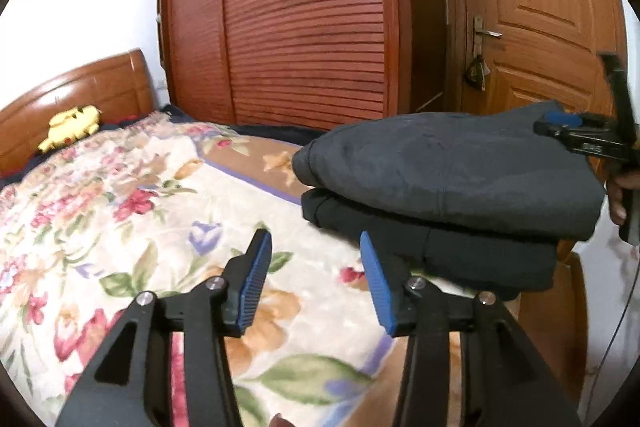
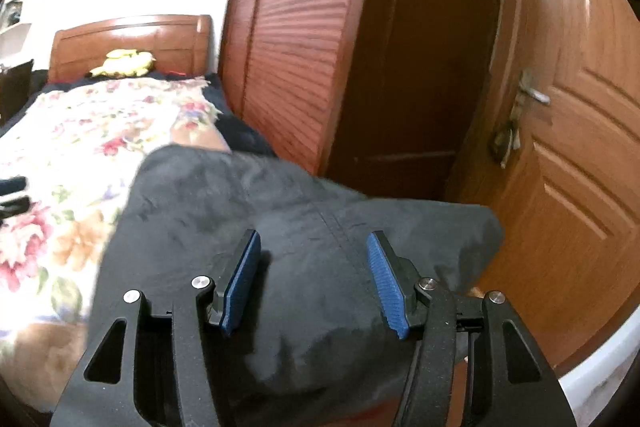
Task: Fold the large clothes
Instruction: 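Lower the bundle onto the folded clothes stack and open both tools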
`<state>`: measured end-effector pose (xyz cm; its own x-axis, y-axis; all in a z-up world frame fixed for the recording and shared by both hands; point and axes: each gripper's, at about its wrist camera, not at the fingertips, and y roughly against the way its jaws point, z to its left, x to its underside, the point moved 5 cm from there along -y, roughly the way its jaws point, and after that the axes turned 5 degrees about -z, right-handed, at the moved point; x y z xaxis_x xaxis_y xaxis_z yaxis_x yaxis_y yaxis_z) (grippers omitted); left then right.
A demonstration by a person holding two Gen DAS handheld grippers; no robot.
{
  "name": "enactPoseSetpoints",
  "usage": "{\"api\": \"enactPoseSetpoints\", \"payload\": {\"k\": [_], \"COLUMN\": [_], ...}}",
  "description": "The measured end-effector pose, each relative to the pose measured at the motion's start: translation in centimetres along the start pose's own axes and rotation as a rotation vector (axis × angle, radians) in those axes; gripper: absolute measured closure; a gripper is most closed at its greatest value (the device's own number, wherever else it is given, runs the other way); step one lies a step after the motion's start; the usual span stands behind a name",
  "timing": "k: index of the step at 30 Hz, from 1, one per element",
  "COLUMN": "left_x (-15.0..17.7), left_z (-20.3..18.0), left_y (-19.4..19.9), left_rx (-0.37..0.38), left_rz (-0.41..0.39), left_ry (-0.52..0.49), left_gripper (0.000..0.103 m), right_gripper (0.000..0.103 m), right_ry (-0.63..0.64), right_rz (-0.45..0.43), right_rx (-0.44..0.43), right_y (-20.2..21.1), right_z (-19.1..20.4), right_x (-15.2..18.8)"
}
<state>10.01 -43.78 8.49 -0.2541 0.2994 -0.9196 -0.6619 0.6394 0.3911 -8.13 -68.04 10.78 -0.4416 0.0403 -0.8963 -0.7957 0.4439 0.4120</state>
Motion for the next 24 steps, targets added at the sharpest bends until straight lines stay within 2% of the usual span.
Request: {"api": "enactPoseSetpoints", "payload": {"k": [6,9,14,17,21,24], "left_x": [1.5,2.1,3.2,4.0,5.4,6.9], "left_z": [0.4,1.0,2.2,3.3,4.9,6.5], "left_y": [3.1,4.8,7.9,9.7,12.2,14.3], "left_rx": [-0.009,-0.018,-0.059,-0.073,-0.106,-0.150], "left_rz": [-0.013,-0.020,-0.034,-0.034,-0.031,-0.028], "left_ry": [-0.003,0.008,0.013,0.032,0.044,0.064], "left_gripper": [0.050,0.050,0.049,0.049,0.049,0.049], "right_gripper": [0.046,0.046,0.046,0.045,0.042,0.037], "right_ry": [-0.075,-0.095,-0.067,-0.065,0.006,0.024], "right_rz": [0.075,0.074,0.048,0.013,-0.044,-0.087], "right_rx": [-0.020,-0.019,0.040,0.046,0.025,-0.033], "right_y": [-2.2,-1.9,-0.4,1.3,3.8,5.5], "right_z": [-2.0,-2.4,-1.5,-0.3,3.7,7.4], "right_x": [2.6,2.8,1.7,0.8,-0.7,-1.7]}}
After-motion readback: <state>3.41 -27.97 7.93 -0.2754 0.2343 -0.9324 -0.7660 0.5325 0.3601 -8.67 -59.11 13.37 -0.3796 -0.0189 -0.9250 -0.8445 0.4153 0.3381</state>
